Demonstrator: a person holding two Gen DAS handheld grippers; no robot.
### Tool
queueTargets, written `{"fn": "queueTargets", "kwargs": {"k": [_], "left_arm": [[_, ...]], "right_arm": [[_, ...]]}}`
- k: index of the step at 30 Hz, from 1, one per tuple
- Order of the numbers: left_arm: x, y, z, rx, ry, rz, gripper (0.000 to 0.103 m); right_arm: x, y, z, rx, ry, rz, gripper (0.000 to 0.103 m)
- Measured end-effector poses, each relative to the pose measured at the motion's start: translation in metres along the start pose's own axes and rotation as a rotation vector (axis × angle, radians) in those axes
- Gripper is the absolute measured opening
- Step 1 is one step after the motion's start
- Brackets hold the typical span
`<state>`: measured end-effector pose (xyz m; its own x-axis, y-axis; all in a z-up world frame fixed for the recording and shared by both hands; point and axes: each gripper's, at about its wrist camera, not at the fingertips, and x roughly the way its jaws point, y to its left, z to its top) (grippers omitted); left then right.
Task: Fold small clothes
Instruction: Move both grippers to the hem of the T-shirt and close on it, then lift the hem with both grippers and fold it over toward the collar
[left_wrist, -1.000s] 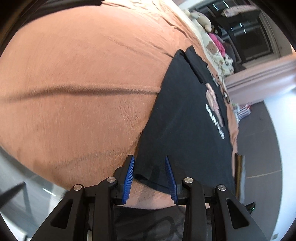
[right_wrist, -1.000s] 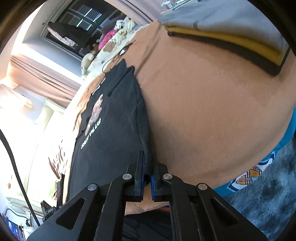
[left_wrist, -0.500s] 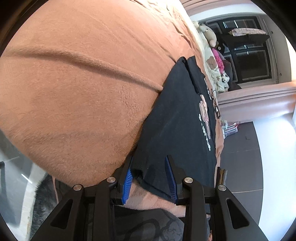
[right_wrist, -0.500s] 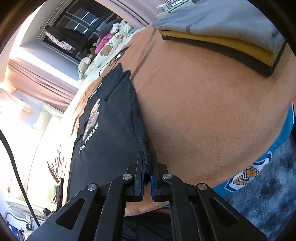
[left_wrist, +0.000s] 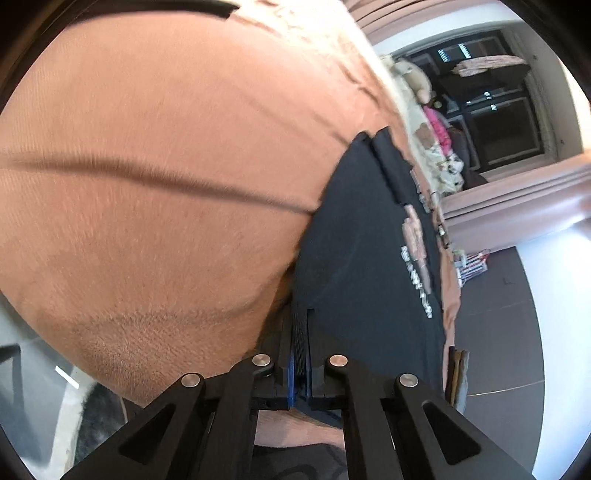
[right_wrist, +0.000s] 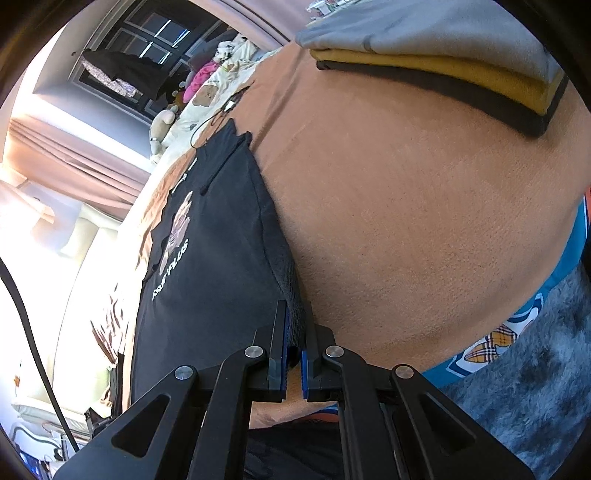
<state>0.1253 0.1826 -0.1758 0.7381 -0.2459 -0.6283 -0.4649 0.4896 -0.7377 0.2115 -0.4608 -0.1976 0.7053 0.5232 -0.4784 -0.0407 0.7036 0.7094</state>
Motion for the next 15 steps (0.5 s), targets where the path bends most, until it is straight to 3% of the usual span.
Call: {"fn": "queueTargets", "kwargs": {"k": [15], "left_arm": [[-0.081, -0.035, 0.010, 0.042, -0.106, -0.145, 0.002]], "right_arm": [[-0.051, 0.022, -0.002, -0.052, -0.080, 0.116, 0.001]]}}
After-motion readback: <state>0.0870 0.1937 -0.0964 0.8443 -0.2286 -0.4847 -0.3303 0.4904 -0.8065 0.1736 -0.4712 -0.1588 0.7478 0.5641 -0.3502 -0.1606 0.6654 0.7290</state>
